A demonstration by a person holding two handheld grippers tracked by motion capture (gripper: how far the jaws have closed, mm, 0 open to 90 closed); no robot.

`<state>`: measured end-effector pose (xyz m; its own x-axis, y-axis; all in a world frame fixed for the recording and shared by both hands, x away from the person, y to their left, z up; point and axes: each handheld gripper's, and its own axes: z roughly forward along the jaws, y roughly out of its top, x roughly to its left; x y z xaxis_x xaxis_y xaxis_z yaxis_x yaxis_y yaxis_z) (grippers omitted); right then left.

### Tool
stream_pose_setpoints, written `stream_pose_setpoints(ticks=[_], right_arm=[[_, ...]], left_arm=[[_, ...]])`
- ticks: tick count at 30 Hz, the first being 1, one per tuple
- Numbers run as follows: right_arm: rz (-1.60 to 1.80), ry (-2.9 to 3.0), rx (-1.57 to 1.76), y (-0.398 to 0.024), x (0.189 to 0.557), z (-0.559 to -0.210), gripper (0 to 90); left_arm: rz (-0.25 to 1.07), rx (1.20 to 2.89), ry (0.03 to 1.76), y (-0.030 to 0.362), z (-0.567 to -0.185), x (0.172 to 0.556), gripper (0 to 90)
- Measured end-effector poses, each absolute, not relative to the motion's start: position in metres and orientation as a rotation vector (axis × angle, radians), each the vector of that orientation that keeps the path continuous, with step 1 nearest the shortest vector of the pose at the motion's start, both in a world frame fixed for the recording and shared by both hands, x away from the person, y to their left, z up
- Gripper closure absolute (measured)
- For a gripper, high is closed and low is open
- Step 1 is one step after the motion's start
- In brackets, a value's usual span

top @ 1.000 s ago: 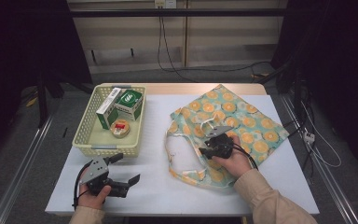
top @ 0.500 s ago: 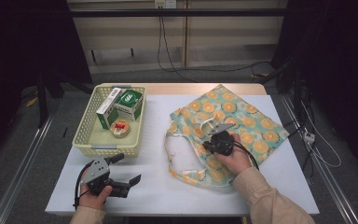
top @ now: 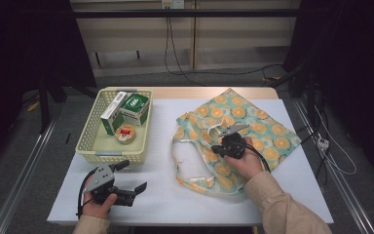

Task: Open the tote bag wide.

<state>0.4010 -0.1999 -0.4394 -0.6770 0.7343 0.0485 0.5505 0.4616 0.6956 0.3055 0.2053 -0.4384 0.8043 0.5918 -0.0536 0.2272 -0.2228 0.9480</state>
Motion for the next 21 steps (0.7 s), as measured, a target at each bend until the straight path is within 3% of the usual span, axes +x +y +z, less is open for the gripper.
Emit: stream_pose_setpoints(ticks=[9, 21], right_arm=[[1.074, 2.358, 1.122, -0.212, 0.405, -0.419, 90.0], [0.955, 2.322, 1.179, -0.228, 0.418, -0.446, 88.1]], left_arm=[[0.381, 1.804, 0.622, 0.204, -0.438, 0.304, 2.5], [0.375, 1.812, 0.622, 0.204, -0.44, 0.305, 2.5]])
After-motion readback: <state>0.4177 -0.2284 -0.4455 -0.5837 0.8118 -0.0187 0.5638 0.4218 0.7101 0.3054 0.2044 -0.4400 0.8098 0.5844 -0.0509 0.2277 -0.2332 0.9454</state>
